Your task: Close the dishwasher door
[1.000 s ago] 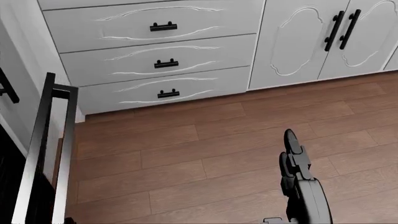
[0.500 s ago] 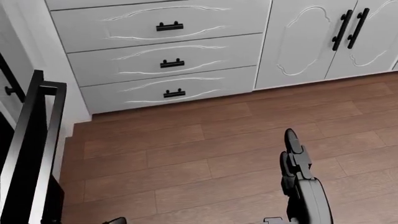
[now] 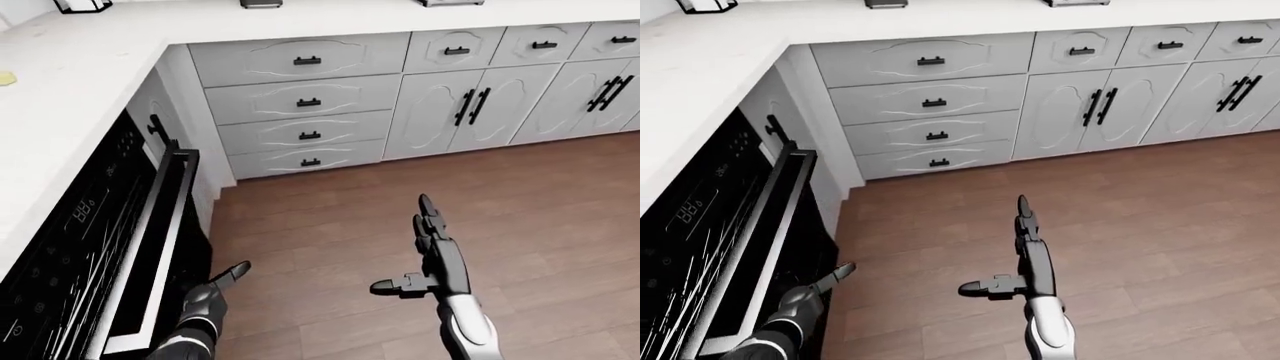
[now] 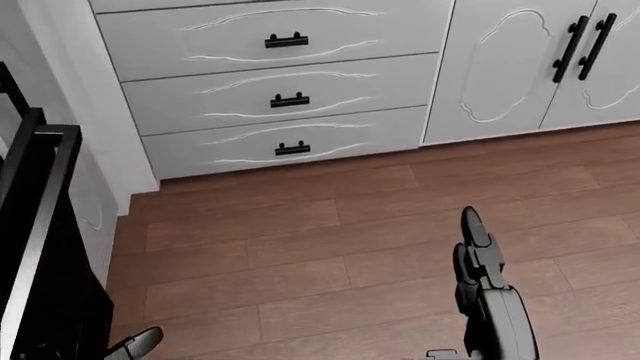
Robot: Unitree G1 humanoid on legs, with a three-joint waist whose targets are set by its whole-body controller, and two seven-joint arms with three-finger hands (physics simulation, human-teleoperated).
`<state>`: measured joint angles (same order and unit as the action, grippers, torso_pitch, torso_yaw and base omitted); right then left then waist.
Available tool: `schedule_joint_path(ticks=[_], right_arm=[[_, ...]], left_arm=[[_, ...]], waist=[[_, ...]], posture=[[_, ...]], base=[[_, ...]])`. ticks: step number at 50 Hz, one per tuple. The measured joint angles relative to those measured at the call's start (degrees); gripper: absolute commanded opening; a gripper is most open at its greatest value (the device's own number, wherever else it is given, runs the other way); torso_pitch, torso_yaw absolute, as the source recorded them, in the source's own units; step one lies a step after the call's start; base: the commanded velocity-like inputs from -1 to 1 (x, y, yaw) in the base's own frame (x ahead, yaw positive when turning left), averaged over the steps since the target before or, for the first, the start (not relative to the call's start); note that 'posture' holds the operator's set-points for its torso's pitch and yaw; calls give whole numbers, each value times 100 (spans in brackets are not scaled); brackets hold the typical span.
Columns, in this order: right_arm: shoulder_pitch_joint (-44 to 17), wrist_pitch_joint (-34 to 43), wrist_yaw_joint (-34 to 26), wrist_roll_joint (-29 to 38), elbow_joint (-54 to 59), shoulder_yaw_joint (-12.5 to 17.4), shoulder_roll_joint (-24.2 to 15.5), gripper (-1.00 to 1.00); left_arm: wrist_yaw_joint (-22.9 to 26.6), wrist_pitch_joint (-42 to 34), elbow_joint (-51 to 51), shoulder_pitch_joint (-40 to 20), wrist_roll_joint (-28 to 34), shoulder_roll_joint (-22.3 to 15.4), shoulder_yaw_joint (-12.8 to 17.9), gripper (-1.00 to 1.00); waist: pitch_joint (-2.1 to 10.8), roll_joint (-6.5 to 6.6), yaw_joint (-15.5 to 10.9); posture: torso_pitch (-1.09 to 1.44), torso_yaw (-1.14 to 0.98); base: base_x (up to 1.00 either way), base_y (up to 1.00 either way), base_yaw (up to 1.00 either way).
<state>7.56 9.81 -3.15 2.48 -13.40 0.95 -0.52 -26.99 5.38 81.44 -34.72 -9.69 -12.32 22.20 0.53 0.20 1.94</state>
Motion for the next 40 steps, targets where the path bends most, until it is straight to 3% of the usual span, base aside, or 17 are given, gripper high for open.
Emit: schedule_joint_path(ticks=[40], right_arm=[[68, -13, -7, -8, -67, 25, 5, 100]], left_arm=[[100, -282, -4, -6, -464, -807, 343, 100]], waist=[[-38, 20, -1]], posture=[[0, 0]], base=[[0, 0, 0]])
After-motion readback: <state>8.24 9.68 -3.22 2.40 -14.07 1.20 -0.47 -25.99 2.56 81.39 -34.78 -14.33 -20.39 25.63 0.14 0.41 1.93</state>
